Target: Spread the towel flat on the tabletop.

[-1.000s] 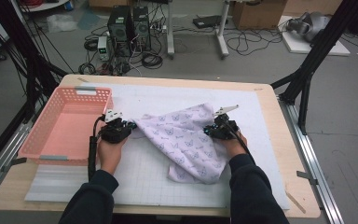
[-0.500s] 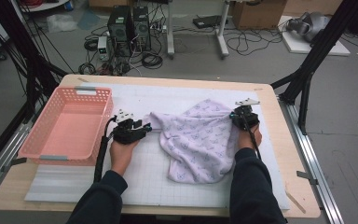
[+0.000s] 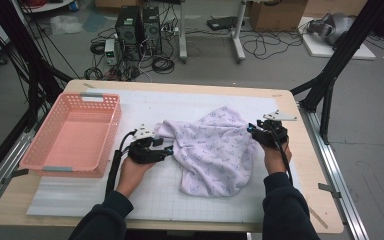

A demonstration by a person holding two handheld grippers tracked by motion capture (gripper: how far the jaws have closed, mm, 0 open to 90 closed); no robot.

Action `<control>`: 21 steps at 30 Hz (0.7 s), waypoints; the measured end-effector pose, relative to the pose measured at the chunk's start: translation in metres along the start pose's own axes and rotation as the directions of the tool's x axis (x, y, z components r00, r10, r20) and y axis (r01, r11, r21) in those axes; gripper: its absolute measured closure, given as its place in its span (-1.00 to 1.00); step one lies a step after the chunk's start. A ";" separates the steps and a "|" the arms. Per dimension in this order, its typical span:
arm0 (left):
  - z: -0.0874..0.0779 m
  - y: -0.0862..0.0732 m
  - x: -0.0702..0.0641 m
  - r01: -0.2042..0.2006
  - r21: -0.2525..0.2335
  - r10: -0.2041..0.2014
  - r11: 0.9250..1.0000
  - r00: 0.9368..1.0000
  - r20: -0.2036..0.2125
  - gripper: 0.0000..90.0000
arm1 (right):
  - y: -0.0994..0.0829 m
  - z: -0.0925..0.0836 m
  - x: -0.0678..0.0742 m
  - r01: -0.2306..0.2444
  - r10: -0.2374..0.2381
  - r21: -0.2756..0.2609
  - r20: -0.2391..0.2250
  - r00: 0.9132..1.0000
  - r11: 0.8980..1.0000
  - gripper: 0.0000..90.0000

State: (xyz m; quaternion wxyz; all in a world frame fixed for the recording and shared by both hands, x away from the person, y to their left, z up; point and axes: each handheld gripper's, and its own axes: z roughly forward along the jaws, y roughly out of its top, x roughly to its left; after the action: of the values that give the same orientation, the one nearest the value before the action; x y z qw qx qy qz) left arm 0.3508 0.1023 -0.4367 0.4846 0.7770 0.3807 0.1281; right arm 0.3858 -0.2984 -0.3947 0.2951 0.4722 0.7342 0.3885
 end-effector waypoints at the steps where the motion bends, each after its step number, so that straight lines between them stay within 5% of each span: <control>1: 0.004 0.000 -0.005 -0.010 0.012 0.010 1.000 1.000 0.011 0.02 | 0.001 -0.006 0.002 0.012 -0.012 -0.012 -0.008 1.000 1.000 0.34; 7: 0.032 0.000 -0.037 -0.112 0.078 0.107 0.991 0.992 0.062 -0.04 | -0.007 -0.034 0.012 0.043 -0.046 -0.039 -0.086 0.995 0.998 0.32; 12: 0.047 0.001 -0.053 -0.200 0.121 0.199 0.972 0.980 0.025 -0.04 | -0.025 -0.045 0.018 0.072 -0.073 -0.011 -0.111 0.991 0.997 0.28; 16: 0.050 0.002 -0.057 -0.248 0.115 0.247 0.962 0.969 0.023 0.38 | -0.036 -0.041 0.017 0.054 -0.052 0.014 -0.128 0.990 0.998 0.26; 18: 0.048 0.004 -0.052 -0.222 0.110 0.220 0.969 0.975 0.027 0.62 | -0.039 -0.039 0.017 0.050 -0.047 0.018 -0.130 0.990 0.999 0.26; 21: 0.039 0.006 -0.040 -0.139 0.075 0.138 0.987 0.990 0.024 0.67 | -0.041 -0.039 0.015 0.047 -0.043 0.024 -0.122 0.992 0.999 0.26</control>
State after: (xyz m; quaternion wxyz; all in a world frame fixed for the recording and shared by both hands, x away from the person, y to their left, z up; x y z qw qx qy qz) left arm 0.3486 0.0466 -0.4447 0.4479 0.8209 0.3257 0.1394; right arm 0.3299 -0.3059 -0.4101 0.2521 0.4348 0.7664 0.4001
